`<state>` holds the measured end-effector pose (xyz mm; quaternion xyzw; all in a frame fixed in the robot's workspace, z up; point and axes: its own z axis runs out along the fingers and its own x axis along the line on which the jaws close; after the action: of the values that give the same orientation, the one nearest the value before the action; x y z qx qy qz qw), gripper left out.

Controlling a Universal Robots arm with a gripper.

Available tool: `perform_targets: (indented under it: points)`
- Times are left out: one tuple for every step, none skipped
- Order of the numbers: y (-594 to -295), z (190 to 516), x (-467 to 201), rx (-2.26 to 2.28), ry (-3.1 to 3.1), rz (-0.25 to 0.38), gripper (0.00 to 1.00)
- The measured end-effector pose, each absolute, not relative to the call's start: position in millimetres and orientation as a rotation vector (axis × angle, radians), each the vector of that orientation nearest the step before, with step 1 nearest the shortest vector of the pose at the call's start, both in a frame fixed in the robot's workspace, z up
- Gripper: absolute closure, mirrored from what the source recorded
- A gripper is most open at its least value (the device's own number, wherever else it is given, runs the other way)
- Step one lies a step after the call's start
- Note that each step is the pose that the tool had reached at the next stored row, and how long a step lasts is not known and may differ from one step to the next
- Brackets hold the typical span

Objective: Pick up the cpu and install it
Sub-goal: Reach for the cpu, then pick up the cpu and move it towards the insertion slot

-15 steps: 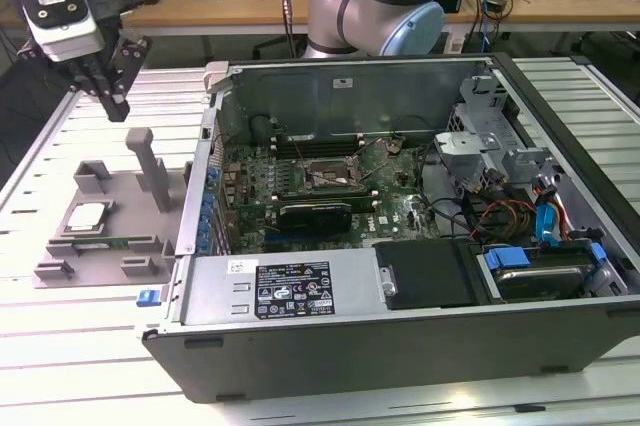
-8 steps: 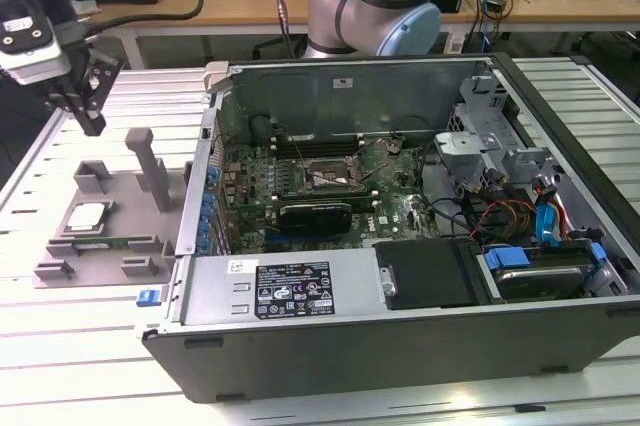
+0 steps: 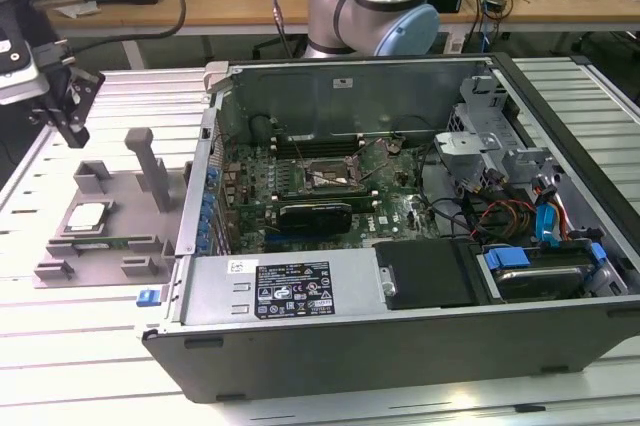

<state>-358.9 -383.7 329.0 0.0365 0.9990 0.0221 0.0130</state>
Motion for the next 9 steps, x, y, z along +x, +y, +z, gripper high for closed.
perform_targets:
  points:
    - [-383.6, 326.5, -360.9, 0.114, 3.113, 0.069, 0.89]
    - [-383.5, 324.7, -362.4, 0.114, 3.113, 0.069, 0.89]
    - [-383.5, 324.5, -362.5, 0.113, 3.113, 0.069, 0.89]
    - [-383.5, 324.5, -362.5, 0.113, 3.113, 0.069, 0.89]
    - [-383.5, 324.5, -362.5, 0.113, 3.113, 0.069, 0.89]
    - [-383.5, 324.4, -362.5, 0.113, 3.113, 0.069, 0.89]
    - [-383.5, 324.5, -362.5, 0.113, 3.113, 0.069, 0.89]
    - [-383.5, 324.5, -362.5, 0.113, 3.113, 0.069, 0.89]
    - [-383.5, 324.5, -362.5, 0.112, 3.113, 0.069, 0.89]
